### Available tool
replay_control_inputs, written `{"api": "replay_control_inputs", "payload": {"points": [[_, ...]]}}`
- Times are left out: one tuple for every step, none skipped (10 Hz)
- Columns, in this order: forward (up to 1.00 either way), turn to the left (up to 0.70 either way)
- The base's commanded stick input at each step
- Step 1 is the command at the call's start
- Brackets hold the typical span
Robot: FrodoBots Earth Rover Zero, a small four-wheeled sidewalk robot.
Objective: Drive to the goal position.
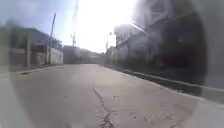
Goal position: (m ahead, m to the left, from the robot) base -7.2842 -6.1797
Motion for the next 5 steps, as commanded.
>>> {"api": "replay_control_inputs", "payload": {"points": [[0.91, 0.0], [0.92, 0.0], [0.98, 0.0], [1.0, 0.0], [1.0, -0.02]]}}
